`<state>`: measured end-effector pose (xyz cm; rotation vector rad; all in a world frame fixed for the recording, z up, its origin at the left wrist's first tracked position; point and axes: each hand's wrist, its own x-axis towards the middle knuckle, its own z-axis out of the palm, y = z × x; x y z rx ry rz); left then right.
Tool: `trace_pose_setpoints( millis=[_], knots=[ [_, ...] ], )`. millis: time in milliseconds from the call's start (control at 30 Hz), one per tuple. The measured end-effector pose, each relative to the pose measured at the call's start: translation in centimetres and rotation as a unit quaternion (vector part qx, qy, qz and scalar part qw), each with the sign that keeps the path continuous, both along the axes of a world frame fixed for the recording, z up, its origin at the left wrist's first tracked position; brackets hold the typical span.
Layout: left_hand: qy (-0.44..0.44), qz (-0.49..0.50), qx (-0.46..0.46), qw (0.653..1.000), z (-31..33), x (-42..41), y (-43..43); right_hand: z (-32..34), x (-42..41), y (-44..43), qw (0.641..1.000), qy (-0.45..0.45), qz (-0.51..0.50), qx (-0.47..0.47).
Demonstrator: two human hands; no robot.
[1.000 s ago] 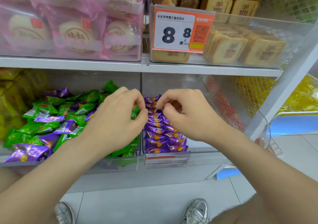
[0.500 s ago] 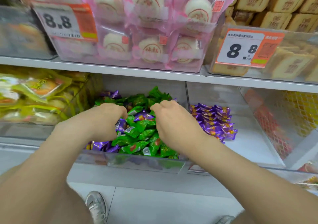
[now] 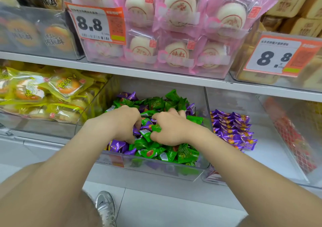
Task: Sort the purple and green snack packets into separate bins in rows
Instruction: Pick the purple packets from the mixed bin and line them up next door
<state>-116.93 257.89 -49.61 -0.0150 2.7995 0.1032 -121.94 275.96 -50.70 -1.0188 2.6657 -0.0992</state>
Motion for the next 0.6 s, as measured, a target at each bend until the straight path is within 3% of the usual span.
trace_pose_setpoints(
  millis=[133,300,400,467,600],
  knots=[
    [0.050,0.010,0.014,0.999,0.6,0.7,-0.6,0.0,0.3,0.0,0.999,0.020,0.022,-0.028],
    [0.113,0.058,0.038,0.991,2.2,2.3,-1.3,-0.1,0.8,0.2,0.977,0.023,-0.004,-0.213],
    [0.068,0.068,0.022,0.995,2.2,3.4,-1.7,0.2,1.8,0.0,0.933,0.043,-0.033,-0.355],
    [0.022,0.060,0.007,0.998,2.0,3.8,-1.8,1.1,2.6,0.1,0.911,0.008,-0.032,-0.411],
    [-0.008,0.062,0.024,0.998,1.9,3.9,-2.2,1.4,3.1,0.3,0.910,-0.097,-0.050,-0.401]
  ],
)
